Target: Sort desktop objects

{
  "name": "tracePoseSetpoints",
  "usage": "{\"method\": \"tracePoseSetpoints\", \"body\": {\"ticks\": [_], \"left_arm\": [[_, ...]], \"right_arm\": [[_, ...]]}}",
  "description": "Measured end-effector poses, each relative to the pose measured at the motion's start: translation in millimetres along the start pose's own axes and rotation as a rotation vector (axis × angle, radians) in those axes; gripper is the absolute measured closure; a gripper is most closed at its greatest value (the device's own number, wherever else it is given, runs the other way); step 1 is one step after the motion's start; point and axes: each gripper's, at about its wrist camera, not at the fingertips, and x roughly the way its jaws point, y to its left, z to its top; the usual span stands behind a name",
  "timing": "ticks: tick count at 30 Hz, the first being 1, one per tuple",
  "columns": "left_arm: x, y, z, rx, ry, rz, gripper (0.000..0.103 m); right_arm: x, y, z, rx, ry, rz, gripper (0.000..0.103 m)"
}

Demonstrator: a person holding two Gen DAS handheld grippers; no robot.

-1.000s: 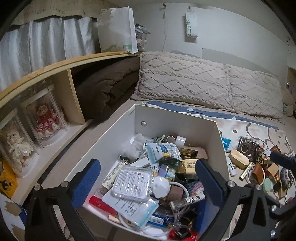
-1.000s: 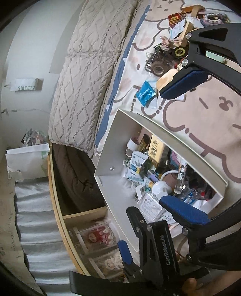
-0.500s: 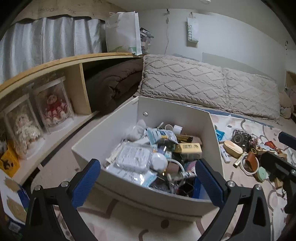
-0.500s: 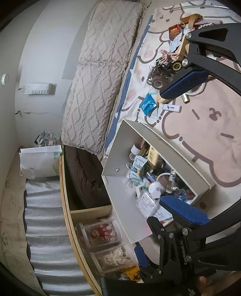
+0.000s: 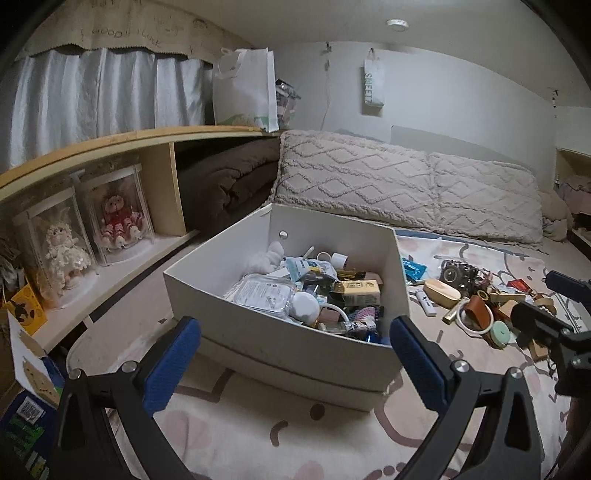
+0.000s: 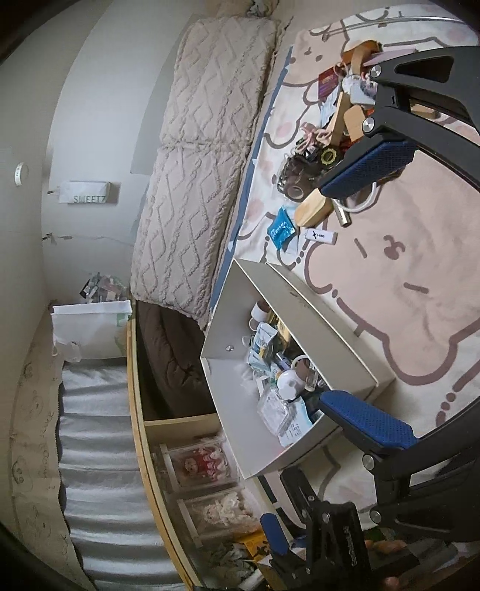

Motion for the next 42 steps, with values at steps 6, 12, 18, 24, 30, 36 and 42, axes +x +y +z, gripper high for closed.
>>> {"method": "tracePoseSetpoints", "body": {"ticks": [6,12,18,24,30,36,42], "left_arm": [[-23,-5,-7,0.011,-0.026,-0.022,0.0],[-42,-7,-11,-0.004,-0.051,-0.043,0.0],[-58,-16,-18,0.036,-0.087,-0.035,0.0],[-69,-23,-26,0.059,-0.1,-0.051,0.0],[-75,-32,-32,0.083,-0.096,-0.055,0.0],[-80,-35,-32,0.074,-0.107,-0.056,0.0],[-82,-36,-33,0.076,-0.109,-0.06,0.0]], "right_arm": [[-21,-6,-9,-0.003,-0.036,-0.011,0.0],[-36,-10,-19,-0.01,-0.071,-0.02,0.0],[-48,-14,-27,0.005,-0.064,0.002,0.0],[-58,-12,-34,-0.023,-0.075,-0.012,0.0],[-66,-18,-37,0.0,-0.097,-0.008,0.0],[-71,-23,-38,0.02,-0.118,-0.003,0.0],[-71,-26,-40,0.024,-0.114,0.0,0.0]]}}
